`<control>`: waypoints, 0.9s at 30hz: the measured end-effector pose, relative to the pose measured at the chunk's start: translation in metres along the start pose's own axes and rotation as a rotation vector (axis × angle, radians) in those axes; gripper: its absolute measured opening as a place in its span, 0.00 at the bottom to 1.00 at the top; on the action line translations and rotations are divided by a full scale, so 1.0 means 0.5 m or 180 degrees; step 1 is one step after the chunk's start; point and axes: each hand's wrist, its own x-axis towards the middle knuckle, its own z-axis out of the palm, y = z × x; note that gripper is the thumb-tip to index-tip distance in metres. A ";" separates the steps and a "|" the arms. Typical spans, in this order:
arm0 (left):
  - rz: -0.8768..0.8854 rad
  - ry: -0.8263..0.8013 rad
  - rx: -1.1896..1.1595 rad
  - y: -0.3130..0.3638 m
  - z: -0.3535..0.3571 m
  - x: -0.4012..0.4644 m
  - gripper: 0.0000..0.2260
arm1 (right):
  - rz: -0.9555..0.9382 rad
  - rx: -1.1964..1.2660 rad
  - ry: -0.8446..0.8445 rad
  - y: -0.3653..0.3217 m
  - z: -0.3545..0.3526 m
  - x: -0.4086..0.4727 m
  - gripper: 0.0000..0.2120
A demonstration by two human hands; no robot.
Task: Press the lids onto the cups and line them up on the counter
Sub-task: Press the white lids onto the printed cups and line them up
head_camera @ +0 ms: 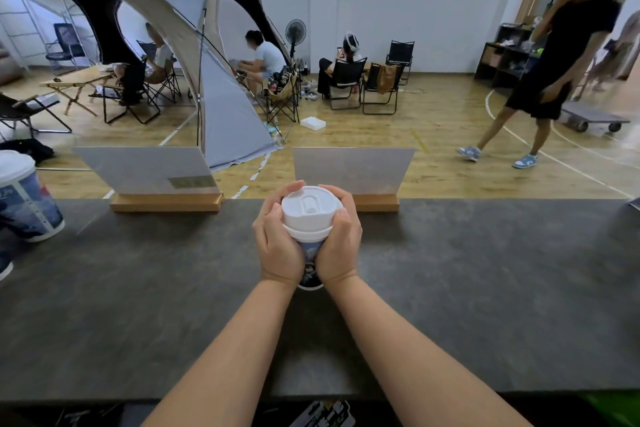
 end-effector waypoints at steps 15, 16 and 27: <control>-0.0418 0.0018 0.0629 0.026 -0.005 0.022 0.13 | 0.0047 -0.0618 -0.0321 -0.039 -0.032 0.024 0.14; -0.0314 -0.0100 0.0778 0.032 -0.002 0.016 0.14 | 0.0045 -0.0667 -0.0351 -0.037 -0.028 0.021 0.13; 0.0210 0.0249 0.0881 0.006 0.012 0.008 0.24 | 0.0174 -0.0455 -0.0067 -0.012 0.008 0.003 0.16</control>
